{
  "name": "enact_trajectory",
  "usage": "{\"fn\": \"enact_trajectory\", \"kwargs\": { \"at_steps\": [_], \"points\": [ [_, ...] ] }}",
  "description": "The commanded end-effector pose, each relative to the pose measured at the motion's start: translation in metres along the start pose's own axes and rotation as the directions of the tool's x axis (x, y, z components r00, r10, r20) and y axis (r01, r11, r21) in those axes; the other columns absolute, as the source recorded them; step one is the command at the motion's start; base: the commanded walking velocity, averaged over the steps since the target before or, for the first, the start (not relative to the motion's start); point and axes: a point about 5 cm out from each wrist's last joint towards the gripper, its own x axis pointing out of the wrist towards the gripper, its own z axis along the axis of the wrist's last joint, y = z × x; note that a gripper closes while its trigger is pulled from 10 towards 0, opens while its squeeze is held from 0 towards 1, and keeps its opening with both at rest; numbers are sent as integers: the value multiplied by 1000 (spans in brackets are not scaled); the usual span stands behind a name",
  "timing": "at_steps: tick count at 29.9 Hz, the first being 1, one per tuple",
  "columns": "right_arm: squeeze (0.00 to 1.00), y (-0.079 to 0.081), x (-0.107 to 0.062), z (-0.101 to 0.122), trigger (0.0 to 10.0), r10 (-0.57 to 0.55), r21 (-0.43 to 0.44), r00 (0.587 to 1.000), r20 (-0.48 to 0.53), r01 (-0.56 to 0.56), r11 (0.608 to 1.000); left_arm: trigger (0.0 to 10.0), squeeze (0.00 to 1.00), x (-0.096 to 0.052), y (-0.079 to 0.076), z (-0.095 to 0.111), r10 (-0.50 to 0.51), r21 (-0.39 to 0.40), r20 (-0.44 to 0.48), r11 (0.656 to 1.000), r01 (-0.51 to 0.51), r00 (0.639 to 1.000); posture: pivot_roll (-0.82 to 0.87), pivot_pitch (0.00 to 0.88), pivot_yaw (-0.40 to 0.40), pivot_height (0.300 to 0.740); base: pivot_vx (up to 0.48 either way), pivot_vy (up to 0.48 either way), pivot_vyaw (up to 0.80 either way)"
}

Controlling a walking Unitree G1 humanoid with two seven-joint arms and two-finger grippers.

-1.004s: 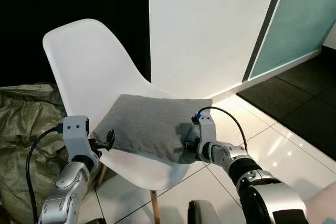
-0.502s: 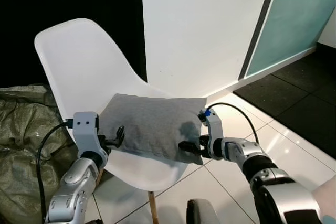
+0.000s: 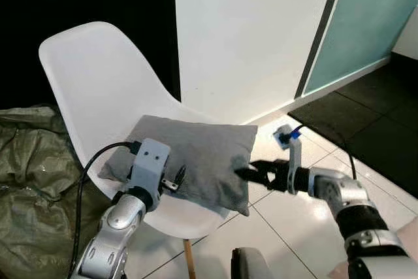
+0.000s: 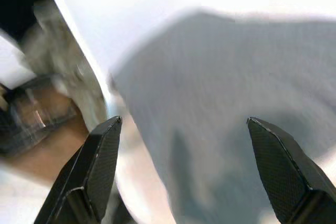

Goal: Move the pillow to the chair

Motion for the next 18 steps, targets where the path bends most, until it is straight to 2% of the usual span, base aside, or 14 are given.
{"fn": "enact_trajectory", "kwargs": {
  "at_steps": [1, 4, 6, 8, 10, 11, 13, 14, 15, 18],
  "points": [
    [0, 5, 6, 1, 10000, 7, 25, 999, 47, -8, 1000, 10000, 0, -3, -1, 3, 4, 33, 16, 999, -4, 1000, -126, 31, -50, 494, 0, 0, 0],
    [0, 13, 14, -2, 10000, 29, 34, 997, 65, -31, 999, 10000, 0, -4, -1, 5, 19, 40, 23, 999, -19, 1000, -125, 33, -50, 504, 0, 0, 0],
    [0, 25, 25, -4, 10000, 60, 52, 993, 101, -65, 997, 10000, 0, -5, -5, 7, 12, 98, 25, 995, -14, 1000, -120, 36, -53, 514, 0, 0, 0],
    [0, 29, 28, -5, 10000, 70, 59, 991, 112, -77, 995, 10000, 0, -6, -6, 7, 5, 125, 25, 992, -9, 1000, -119, 38, -54, 519, 0, 0, 0],
    [0, 37, 36, -9, 10000, 79, 66, 989, 124, -87, 994, 10000, 0, -7, -11, 10, 1, 214, 35, 977, -9, 999, -117, 41, -56, 529, 0, 0, 0],
    [0, 37, 36, -9, 10000, 79, 66, 989, 124, -87, 994, 10000, 0, -7, -11, 10, 1, 214, 35, 977, -9, 999, -117, 41, -56, 529, 0, 0, 0],
    [0, 40, 41, -11, 10000, 77, 75, 988, 134, -88, 993, 10000, 0, -7, -17, 13, -9, 295, 50, 956, -6, 999, -113, 42, -59, 539, 0, 0, 0],
    [0, 40, 41, -11, 10000, 77, 75, 988, 134, -88, 993, 10000, 0, -7, -17, 13, -9, 295, 50, 956, -6, 999, -113, 42, -59, 539, 0, 0, 0],
    [0, 40, 41, -10, 10000, 64, 81, 987, 146, -76, 994, 10000, 0, -6, -23, 16, -26, 374, 60, 928, 1, 998, -112, 42, -60, 549, 0, 0, 0],
    [0, 37, 40, -7, 10000, 42, 80, 987, 154, -55, 995, 10000, 0, -6, -26, 16, -32, 428, 63, 904, 2, 997, -114, 42, -60, 559, 0, 0, 0]
  ]
}}
